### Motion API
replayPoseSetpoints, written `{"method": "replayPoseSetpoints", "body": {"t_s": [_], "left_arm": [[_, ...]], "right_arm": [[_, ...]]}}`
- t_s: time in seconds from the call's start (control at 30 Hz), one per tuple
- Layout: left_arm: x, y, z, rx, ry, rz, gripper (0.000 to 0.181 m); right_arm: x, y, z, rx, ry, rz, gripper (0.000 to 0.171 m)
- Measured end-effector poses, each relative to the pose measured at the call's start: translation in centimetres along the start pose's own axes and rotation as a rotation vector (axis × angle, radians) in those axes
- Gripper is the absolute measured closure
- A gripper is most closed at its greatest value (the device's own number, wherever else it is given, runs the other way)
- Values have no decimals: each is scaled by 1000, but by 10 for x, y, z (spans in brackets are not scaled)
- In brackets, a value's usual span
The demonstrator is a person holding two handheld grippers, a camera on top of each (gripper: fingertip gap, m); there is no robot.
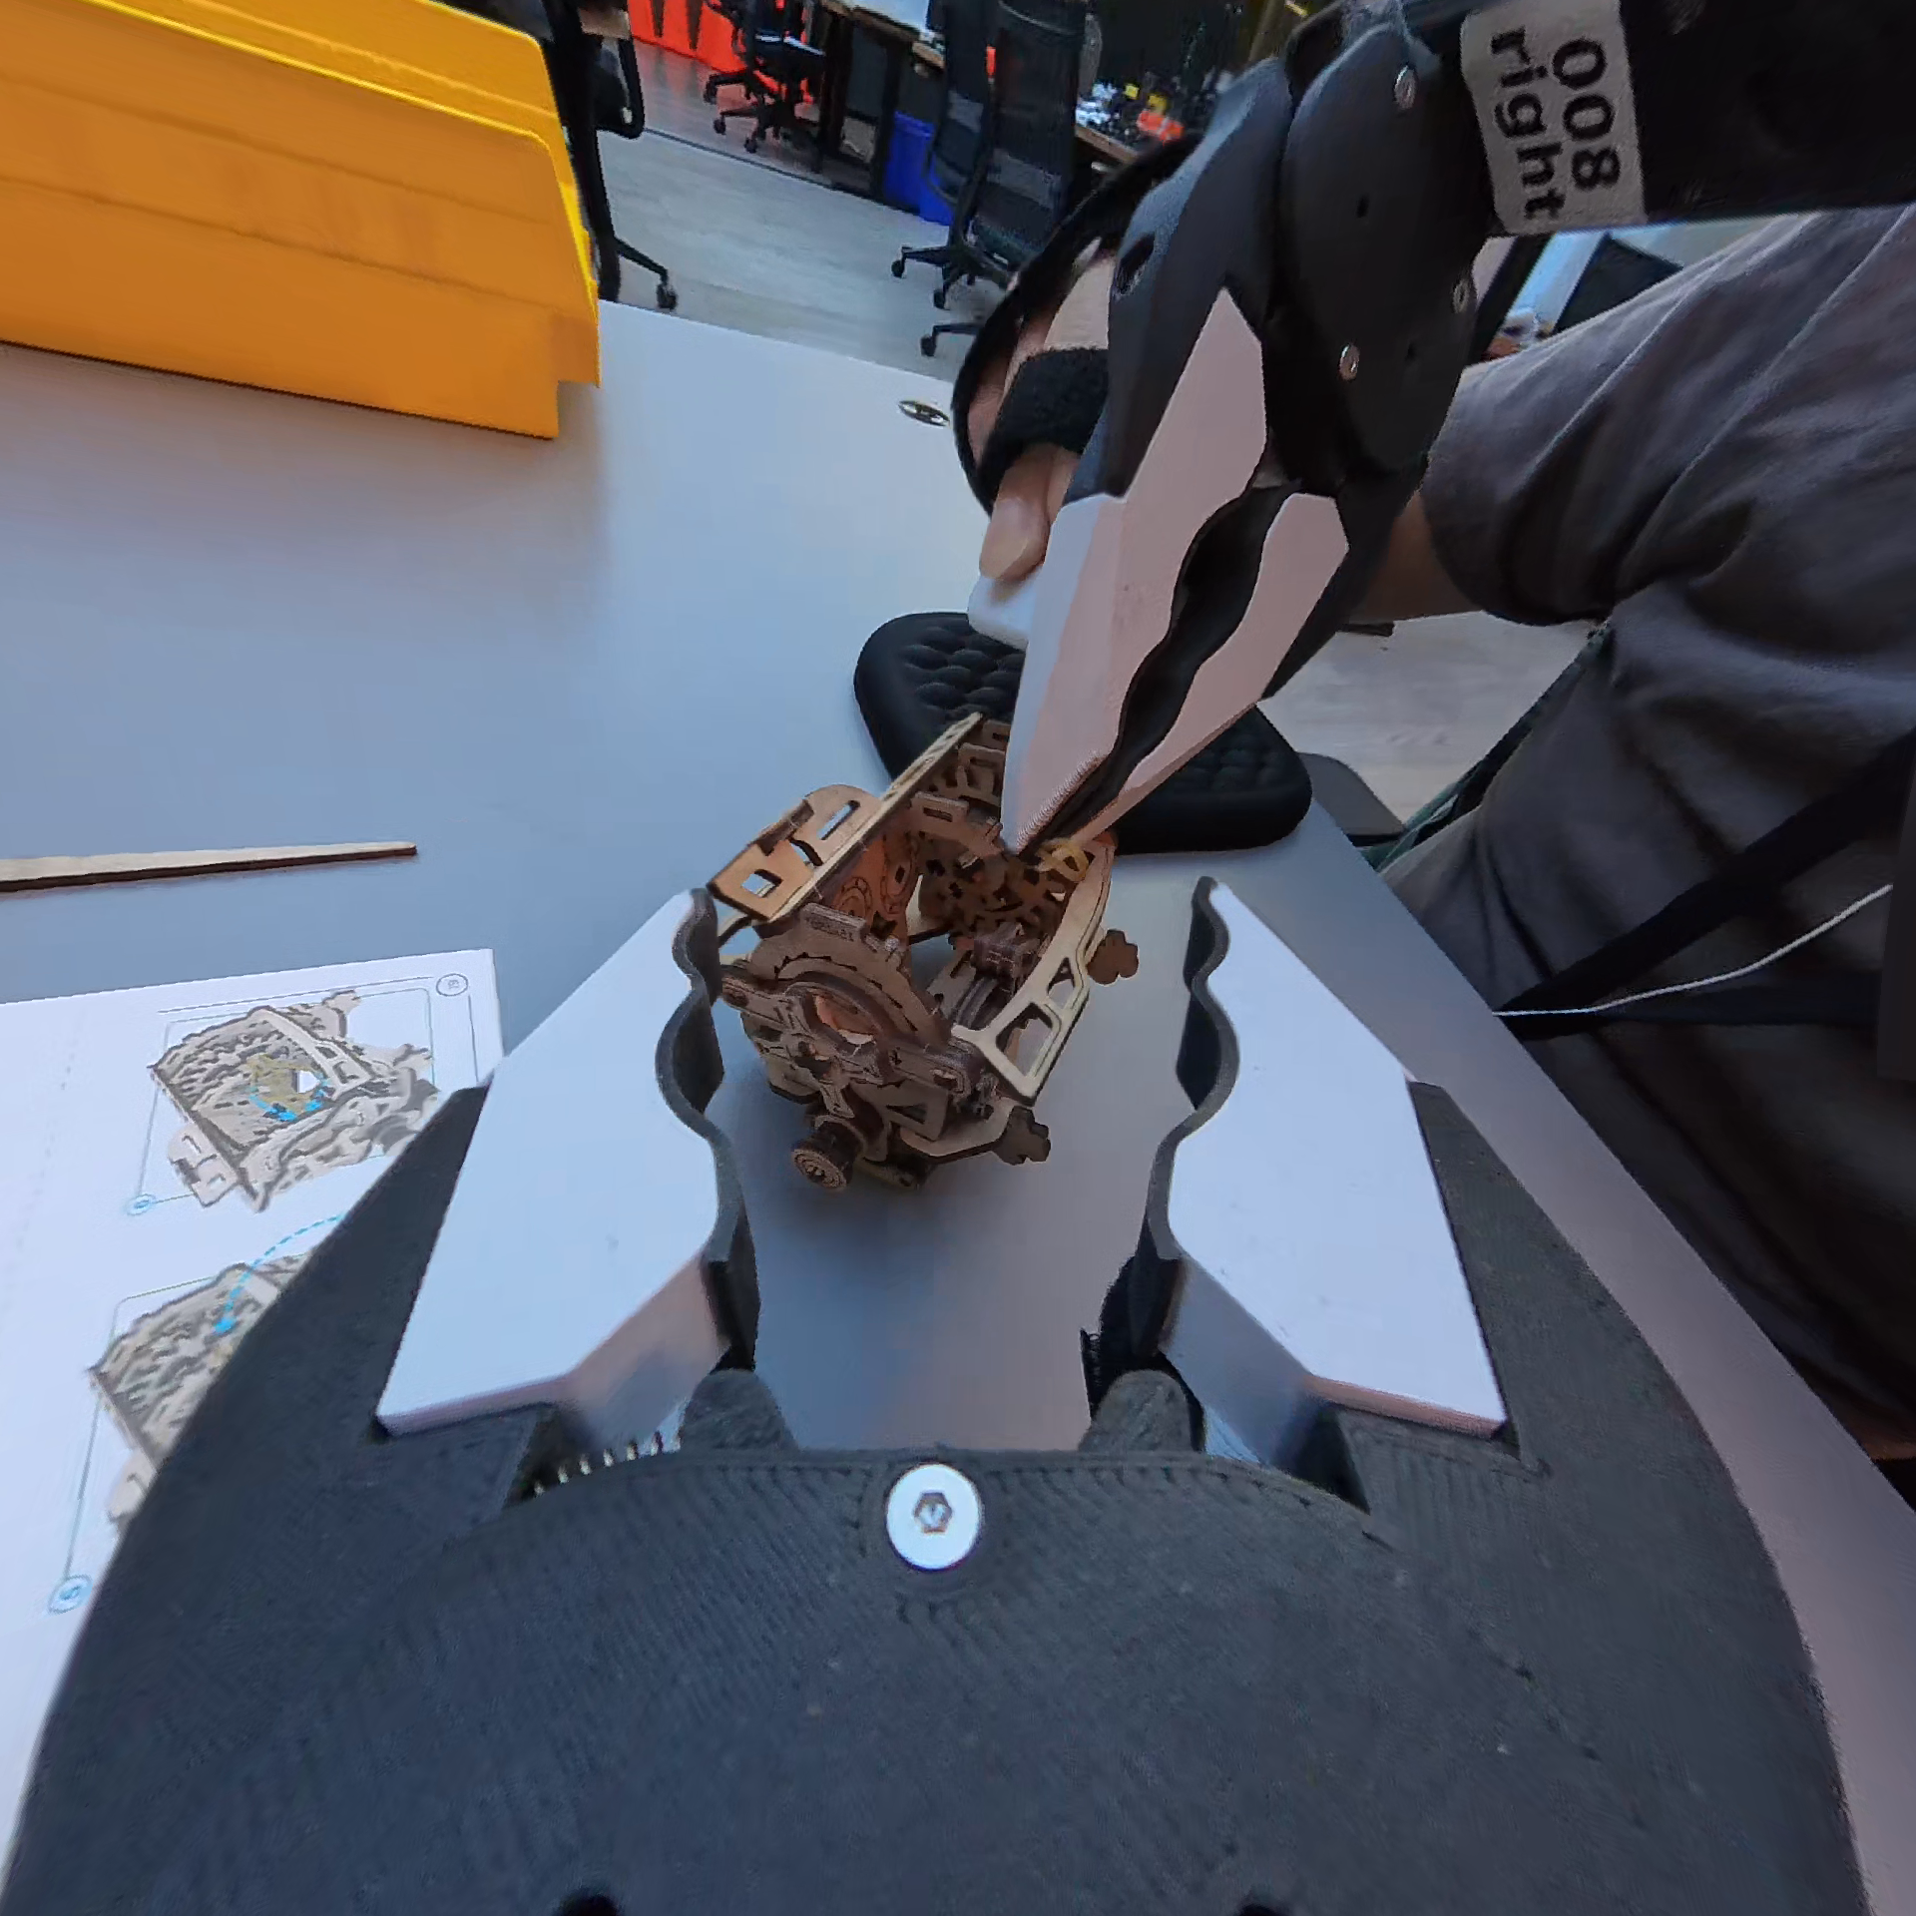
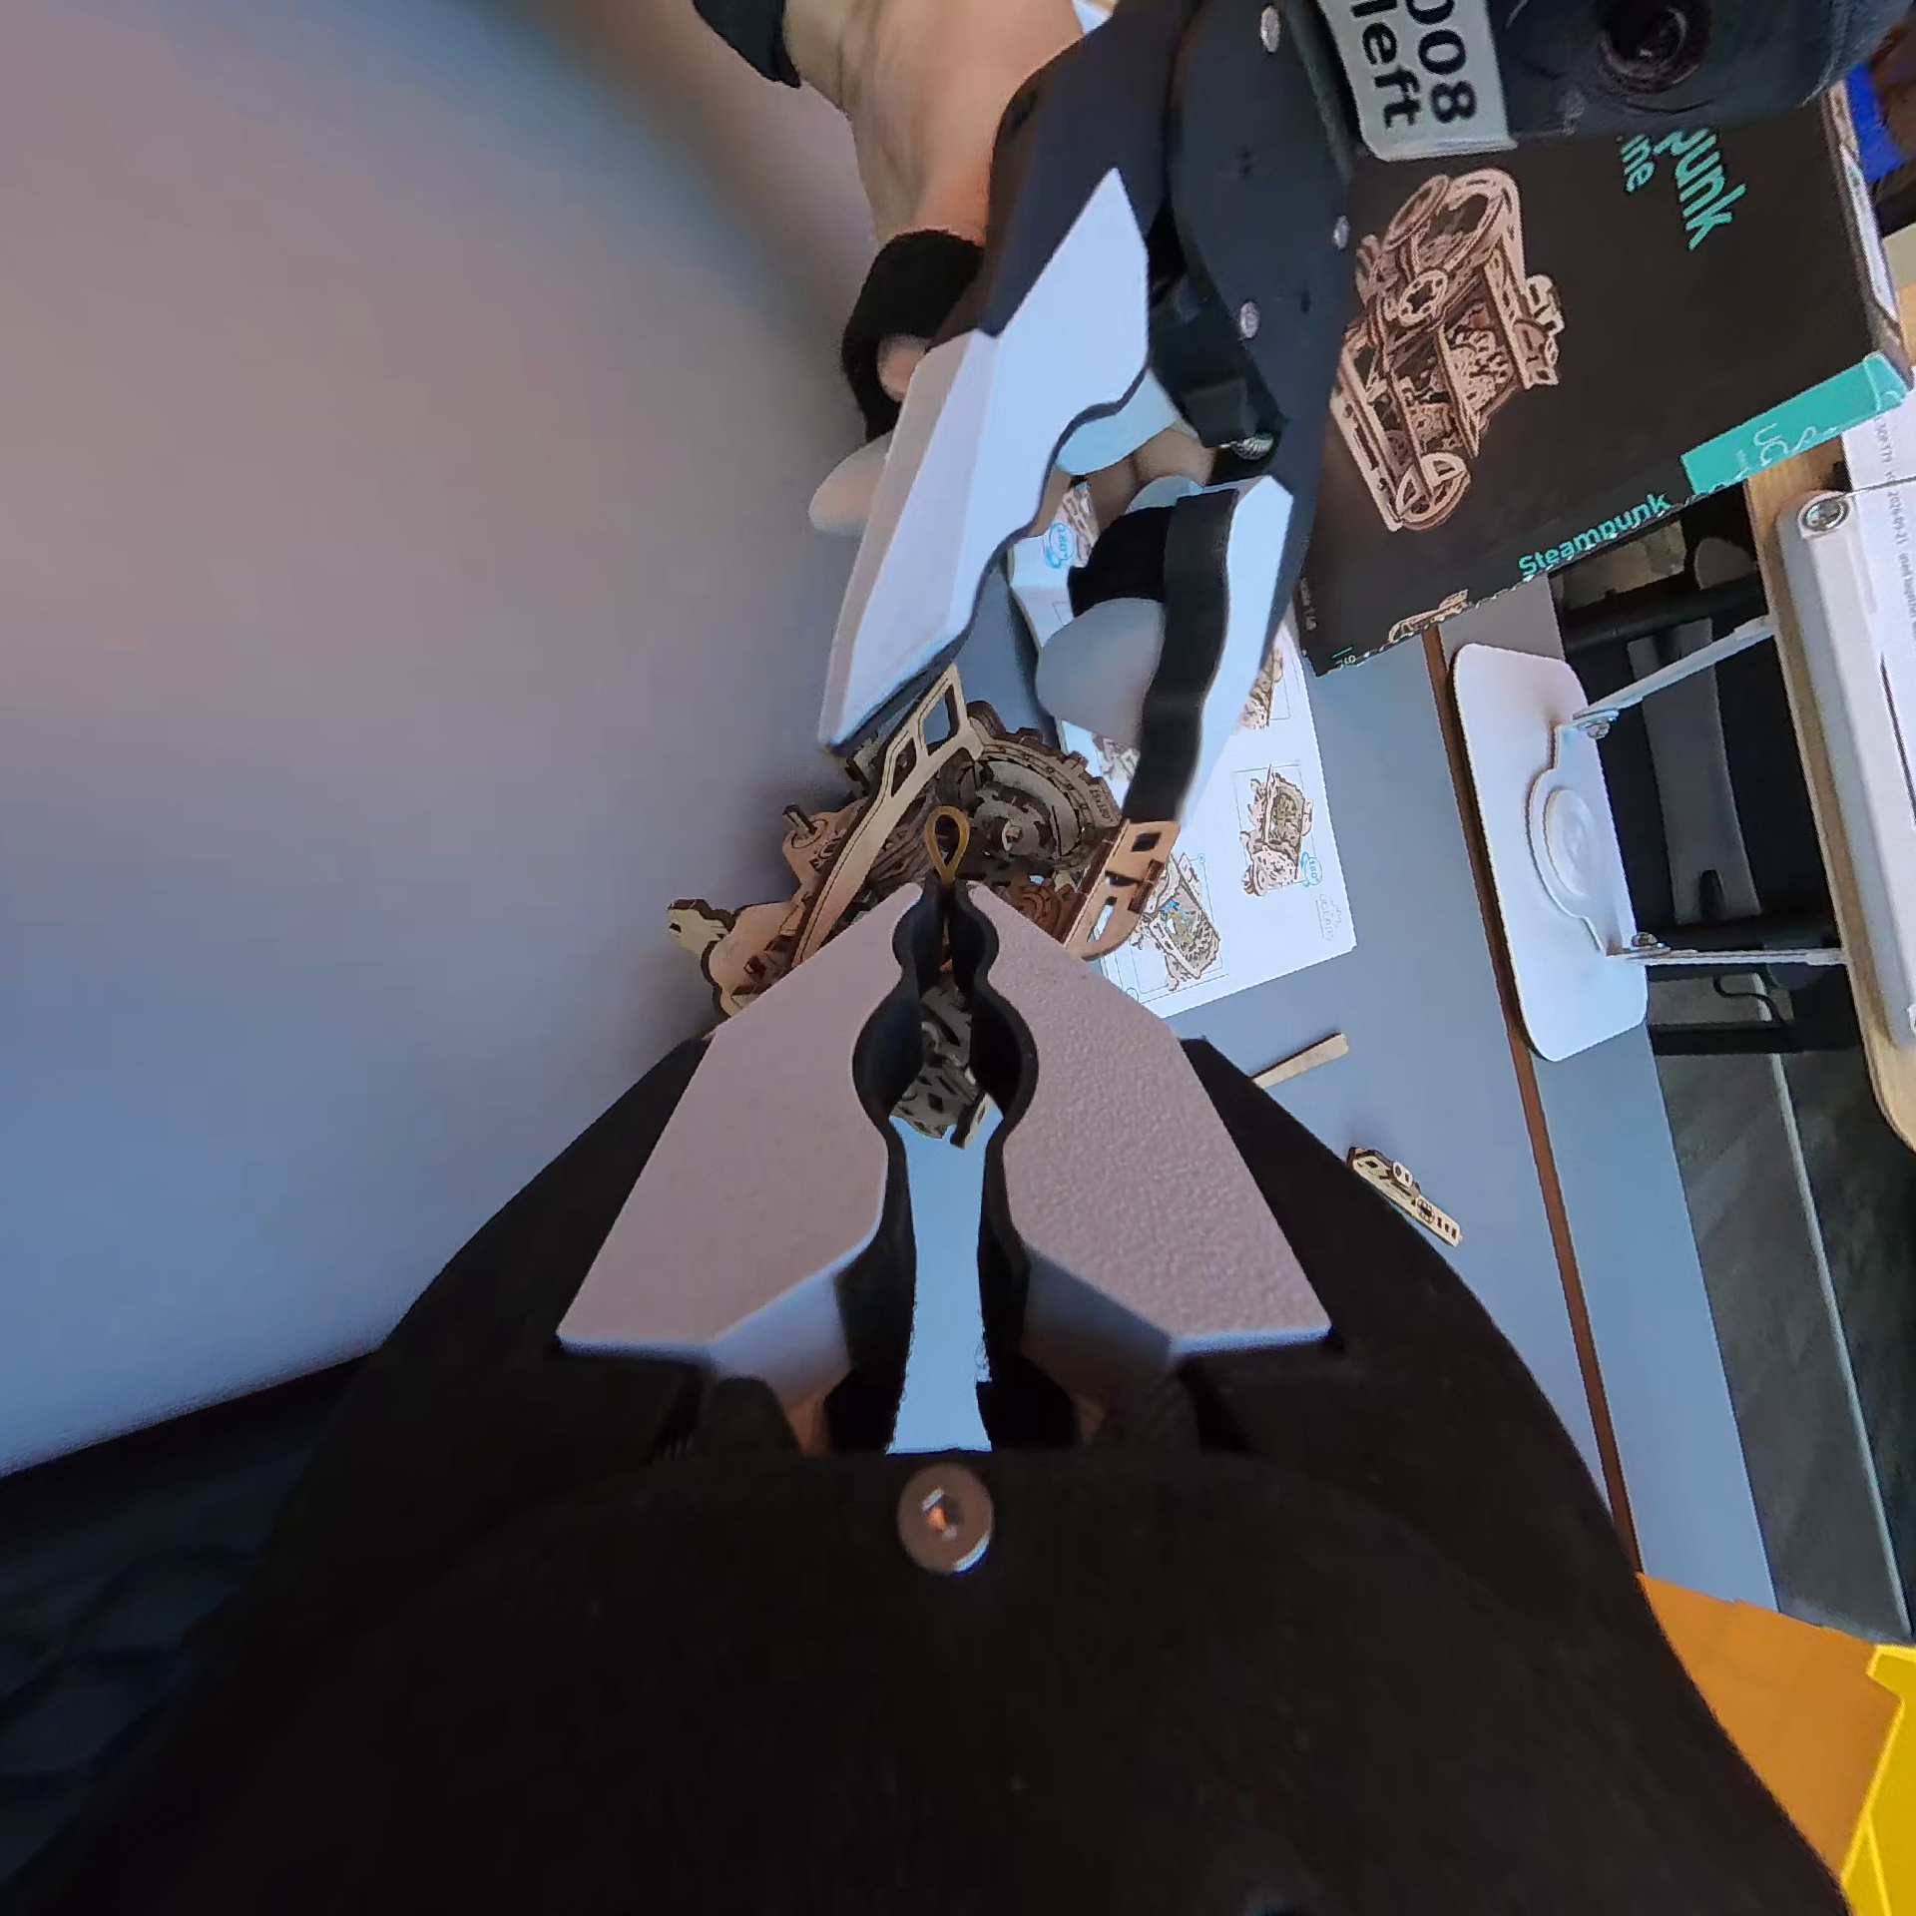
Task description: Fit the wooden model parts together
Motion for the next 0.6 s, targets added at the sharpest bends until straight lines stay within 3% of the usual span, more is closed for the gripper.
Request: {"method": "replayPoseSetpoints", "body": {"t_s": [0.13, 0.43, 0.5, 0.6], "left_arm": [[6, 9, 13, 16, -37, -43, 93], [25, 2, 10, 435, -29, -213, 76], [33, -3, 7, 455, -35, -218, 69], [43, -12, 14, 393, 32, -286, 73]], "right_arm": [[0, -2, -1, -8, 12, 4, 171], [0, -5, 2, -18, 33, 20, 171], [1, -5, 2, -19, 37, 21, 171], [2, -3, 2, -12, 50, 17, 171]]}}
Point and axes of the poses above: each gripper's, where its closed fingertips meet, y back along the fingers, z out of its top, x = y × z across the jaws, the point moved 8 cm from there along y, back along the fingers, and after that the axes turned 1 degree about y, right-handed, at the moved point
